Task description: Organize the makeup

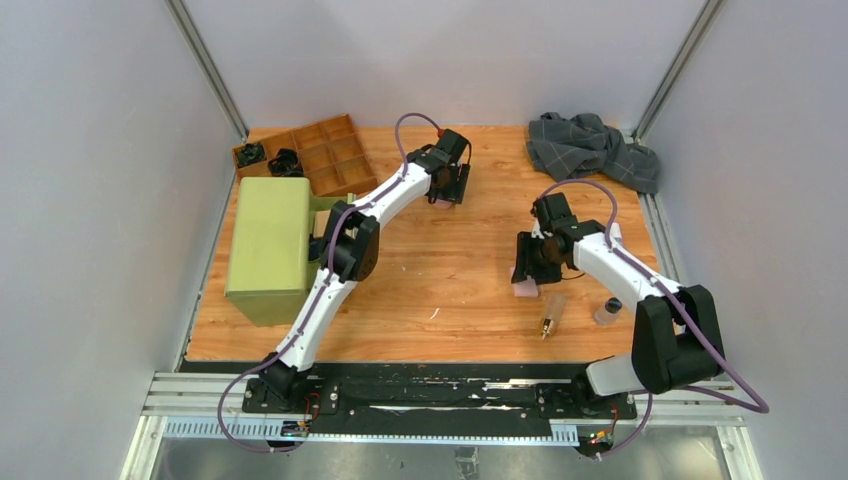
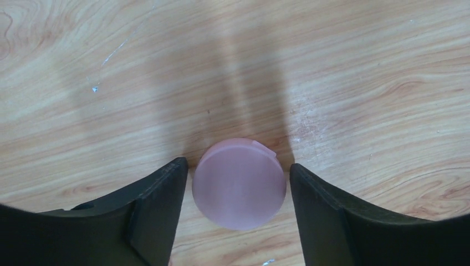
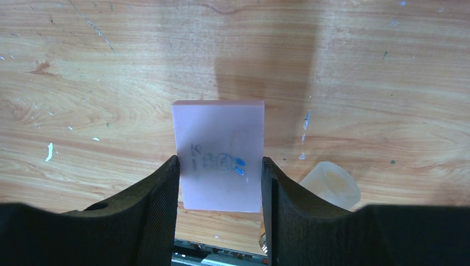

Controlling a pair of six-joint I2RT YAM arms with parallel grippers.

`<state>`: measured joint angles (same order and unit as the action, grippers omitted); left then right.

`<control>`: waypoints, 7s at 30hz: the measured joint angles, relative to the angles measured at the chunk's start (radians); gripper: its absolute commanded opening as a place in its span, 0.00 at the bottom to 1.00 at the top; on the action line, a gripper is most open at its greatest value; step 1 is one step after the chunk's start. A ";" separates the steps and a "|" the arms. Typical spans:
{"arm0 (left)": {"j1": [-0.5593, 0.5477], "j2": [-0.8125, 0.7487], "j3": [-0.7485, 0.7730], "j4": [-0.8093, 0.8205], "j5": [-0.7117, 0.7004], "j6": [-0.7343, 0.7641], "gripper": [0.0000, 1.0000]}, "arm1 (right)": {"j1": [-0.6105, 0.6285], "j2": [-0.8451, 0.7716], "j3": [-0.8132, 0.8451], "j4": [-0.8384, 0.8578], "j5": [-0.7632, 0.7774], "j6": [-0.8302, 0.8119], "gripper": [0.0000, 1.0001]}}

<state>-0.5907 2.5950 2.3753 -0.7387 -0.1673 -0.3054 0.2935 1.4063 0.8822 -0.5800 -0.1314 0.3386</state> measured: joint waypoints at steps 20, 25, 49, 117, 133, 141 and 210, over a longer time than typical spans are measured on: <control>-0.014 -0.538 -0.465 -0.051 -0.093 0.018 0.44 | 0.053 0.071 0.059 0.017 0.003 0.025 0.26; -0.018 -0.865 -0.682 -0.039 -0.171 0.013 0.48 | 0.083 0.095 0.060 0.027 0.001 0.030 0.26; -0.017 -1.341 -1.191 -0.208 -0.430 -0.119 0.80 | 0.209 0.136 0.097 0.045 -0.001 0.030 0.28; -0.017 -1.727 -0.904 -0.408 -0.493 -0.203 0.98 | 0.747 0.765 1.106 0.247 -0.066 0.230 0.89; 0.006 -1.682 -0.962 -0.407 -0.501 -0.198 1.00 | 0.703 0.476 0.813 0.362 0.009 0.209 0.32; 0.375 -1.599 -1.028 -0.332 -0.323 -0.131 0.99 | 0.525 0.470 0.642 0.445 -0.038 0.307 0.15; 0.948 -1.551 -1.373 0.164 0.449 -0.053 0.98 | 0.550 0.895 0.791 0.821 -0.537 0.675 0.45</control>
<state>0.3569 1.0443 1.0019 -0.5743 0.2821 -0.3580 0.8440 2.3016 1.6730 0.2409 -0.6682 1.0138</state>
